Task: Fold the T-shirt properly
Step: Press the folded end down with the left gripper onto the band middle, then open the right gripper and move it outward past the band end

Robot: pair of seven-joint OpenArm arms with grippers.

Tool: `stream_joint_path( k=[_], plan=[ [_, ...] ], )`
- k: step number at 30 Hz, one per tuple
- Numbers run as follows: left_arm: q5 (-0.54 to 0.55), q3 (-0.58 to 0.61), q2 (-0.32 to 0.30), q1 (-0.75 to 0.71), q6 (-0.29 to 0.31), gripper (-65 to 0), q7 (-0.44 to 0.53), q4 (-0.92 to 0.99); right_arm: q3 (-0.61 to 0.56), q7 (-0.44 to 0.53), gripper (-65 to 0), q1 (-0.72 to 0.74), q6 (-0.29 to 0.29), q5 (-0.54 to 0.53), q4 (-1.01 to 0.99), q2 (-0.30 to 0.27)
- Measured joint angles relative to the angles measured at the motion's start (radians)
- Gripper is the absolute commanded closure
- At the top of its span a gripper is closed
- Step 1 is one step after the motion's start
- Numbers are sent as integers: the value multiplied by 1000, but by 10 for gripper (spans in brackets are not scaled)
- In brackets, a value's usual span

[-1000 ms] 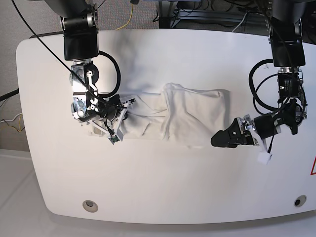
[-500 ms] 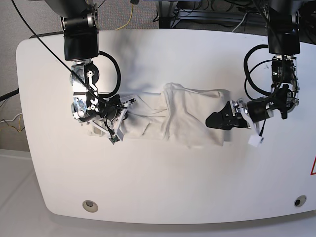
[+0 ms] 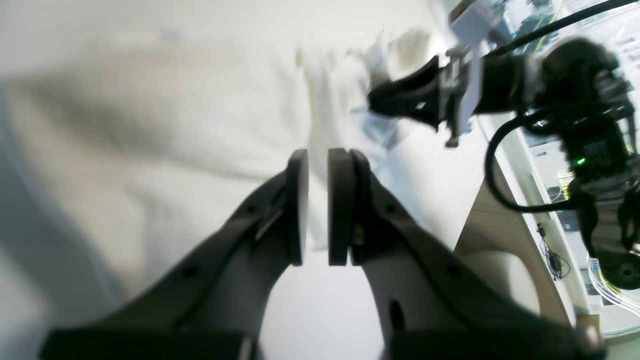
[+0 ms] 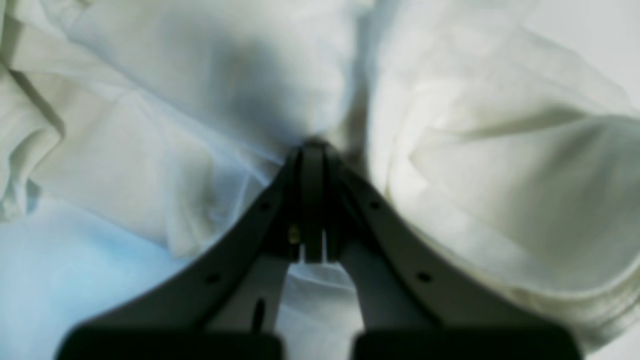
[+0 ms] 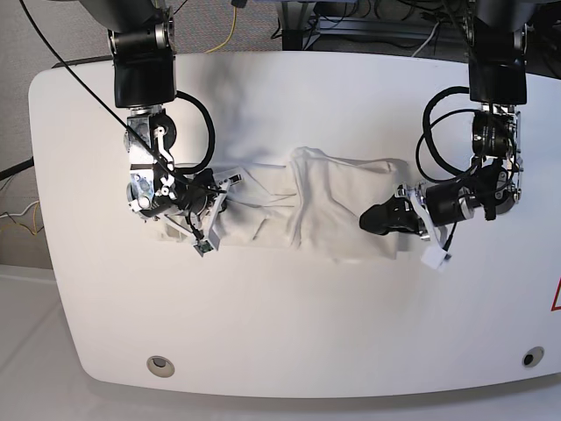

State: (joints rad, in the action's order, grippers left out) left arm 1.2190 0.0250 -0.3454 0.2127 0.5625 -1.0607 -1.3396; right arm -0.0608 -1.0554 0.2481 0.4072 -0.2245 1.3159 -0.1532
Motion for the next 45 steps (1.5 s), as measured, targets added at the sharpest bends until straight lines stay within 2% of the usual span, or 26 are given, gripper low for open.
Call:
stream_joint_path(
  k=[11,15,20,23,27,32,34,45],
  plan=[
    [-17,2,27,-5,0,-47,0,3,0,-2,0,0,0,3,1,0],
    [-78,4,50,-5,5,-47,3,2,0,-2,0,0,0,3,1,1],
    [-212,-1,85,-18,19,-47,3,3,0,-3,0,0,0,3,1,0],
    [-325,1,114,-24,62,-47,5,4,0,-3,0,0,0,3,1,1],
    [-493,3,164,-24,117,-47,63,25,0,-2,0,0,0,2,1,1],
    [-667,7,192,-21,132,-47,105,122,0,-2,0,0,0,3,1,1],
    [-665,9,192,-21,139,-47,166,164,0,-3,0,-1,0,3,1,0],
    [-644,8,195,5,161,-47,271,303,0,3,0,-8,0,3,5,0]
  ],
)
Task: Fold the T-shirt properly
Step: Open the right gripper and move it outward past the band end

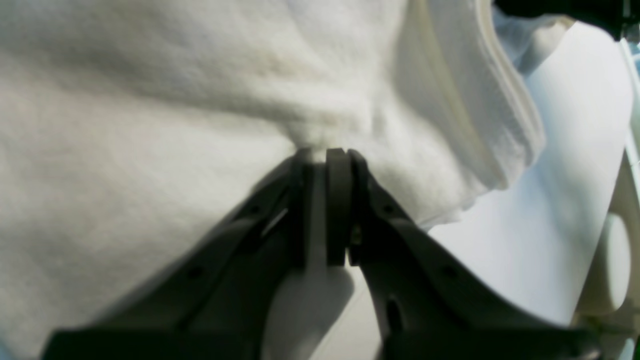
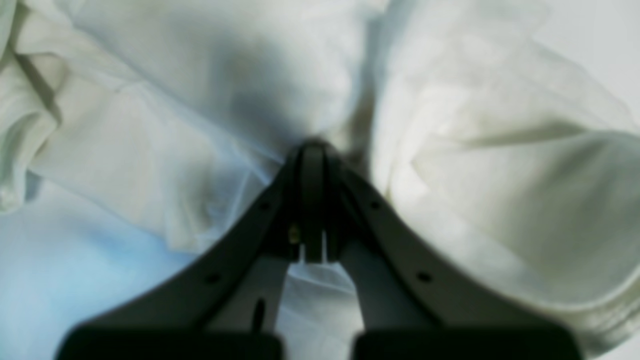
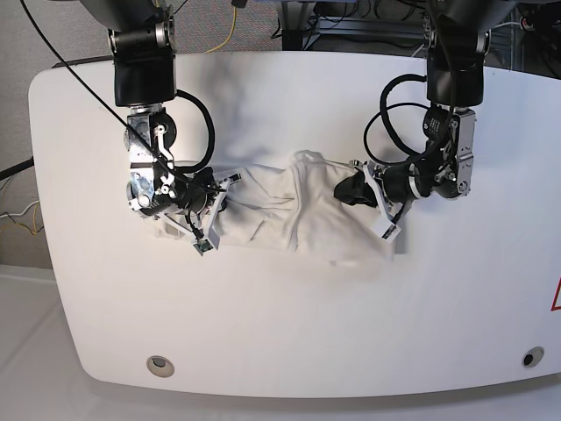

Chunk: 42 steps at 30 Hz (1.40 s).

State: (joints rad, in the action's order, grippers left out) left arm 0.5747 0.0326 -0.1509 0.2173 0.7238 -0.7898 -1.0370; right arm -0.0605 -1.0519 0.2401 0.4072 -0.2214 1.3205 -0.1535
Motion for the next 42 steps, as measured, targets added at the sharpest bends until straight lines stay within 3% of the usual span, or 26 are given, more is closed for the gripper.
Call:
stream_joint_path(
  k=[8,19,32,35,42],
  plan=[
    [0,-1,0,-1,0,-47,3,0,0,-10,0,-7,0,-2,26,-2],
    [0,-1,0,-1,0,-47,3,0,-7,-165,-6,-80,-2,38,264,-5],
    [0,-1,1,-2,0,-47,3,0,131,-209,-427,-70,-5,42,397,-4],
    [0,-1,1,-1,0,-47,3,0,150,-211,-474,-72,-7,42,424,-9],
    [0,-1,3,-2,0,-47,3,0,329,-243,-477,-69,4,8,452,12]
  ],
)
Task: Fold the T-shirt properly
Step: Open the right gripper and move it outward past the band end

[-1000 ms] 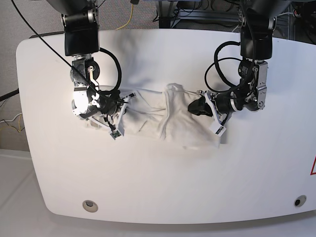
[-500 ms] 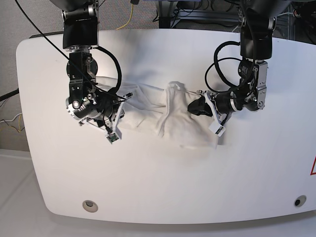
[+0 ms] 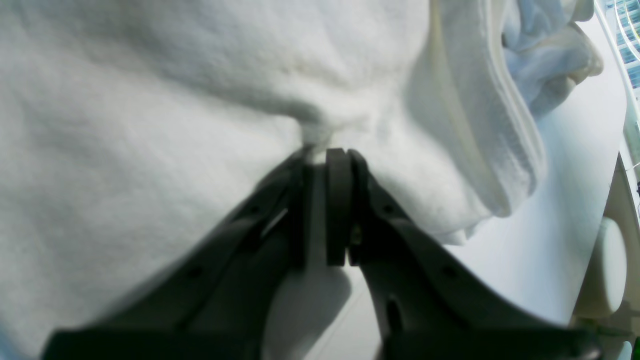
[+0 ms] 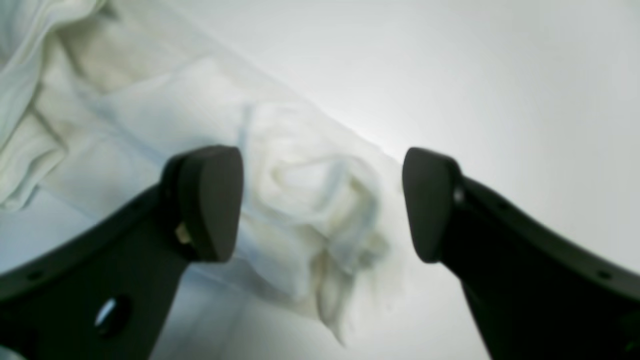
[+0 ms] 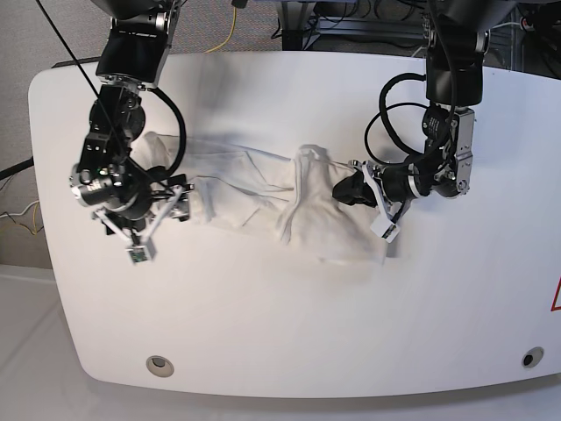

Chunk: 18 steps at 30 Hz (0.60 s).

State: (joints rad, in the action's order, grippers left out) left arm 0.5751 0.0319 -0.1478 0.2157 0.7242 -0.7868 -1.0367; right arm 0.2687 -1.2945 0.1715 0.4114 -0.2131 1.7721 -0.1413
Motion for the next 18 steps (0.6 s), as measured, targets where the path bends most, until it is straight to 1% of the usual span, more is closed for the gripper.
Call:
stream_joint_path(
  k=[3,4,7,9,11,14,18],
  plan=[
    [0,0,-1,0,0,-47,0,0,152,-24,-477,0,12,0,0,2],
    [-1,0,0,0,0,-47,0,0,224,-34,-477,0,29,-17,0,5],
    [-2,0,-1,0,0,-47,0,0,372,-47,-477,-4,59,-96,0,7],
    [-2,0,0,0,0,-47,0,0,444,-55,-477,-8,60,-148,-1,9],
    [-1,0,0,0,0,-47,0,0,492,-76,-477,-8,61,-189,-6,14],
    [0,0,0,0,0,-47,0,0,530,-106,-477,-6,60,-228,-30,18],
    [-1,0,0,1,0,-47,0,0,557,-116,-477,-6,61,-241,-54,21]
  ],
)
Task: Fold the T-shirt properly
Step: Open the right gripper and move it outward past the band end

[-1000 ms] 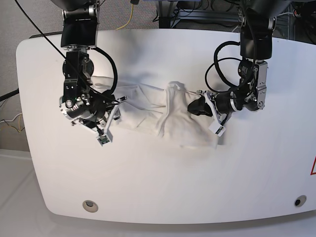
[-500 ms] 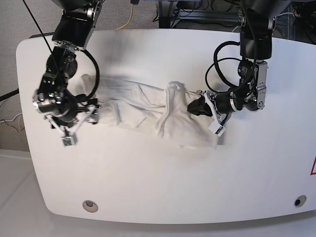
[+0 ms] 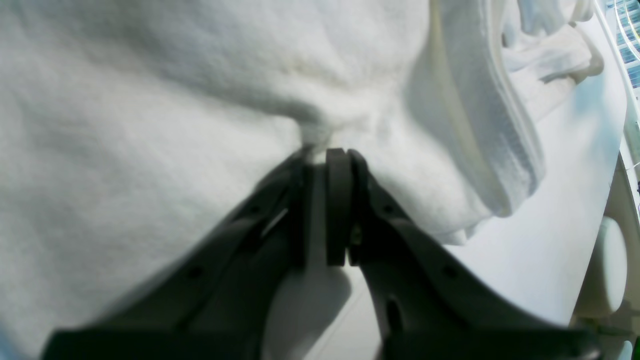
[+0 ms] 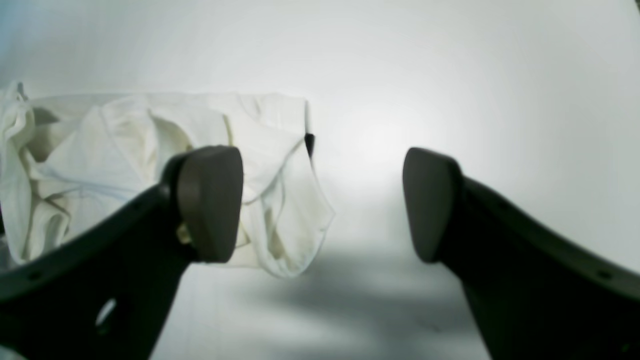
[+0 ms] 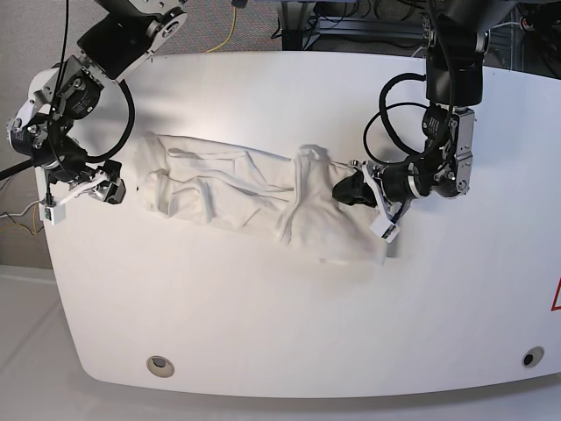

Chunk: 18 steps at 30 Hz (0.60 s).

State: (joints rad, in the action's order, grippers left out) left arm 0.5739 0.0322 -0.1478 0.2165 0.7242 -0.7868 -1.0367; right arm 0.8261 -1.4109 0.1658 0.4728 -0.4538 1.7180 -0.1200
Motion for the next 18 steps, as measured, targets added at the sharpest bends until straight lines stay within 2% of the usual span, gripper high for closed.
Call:
stream_joint_path(
  k=[11,18],
  plan=[
    [0,0,0,0,0,-47,0,0,6,3,-477,-26,2,-108,-88,8],
    [0,0,0,0,0,-47,0,0,11,-4,-477,-55,-1,-116,-90,32]
  ],
)
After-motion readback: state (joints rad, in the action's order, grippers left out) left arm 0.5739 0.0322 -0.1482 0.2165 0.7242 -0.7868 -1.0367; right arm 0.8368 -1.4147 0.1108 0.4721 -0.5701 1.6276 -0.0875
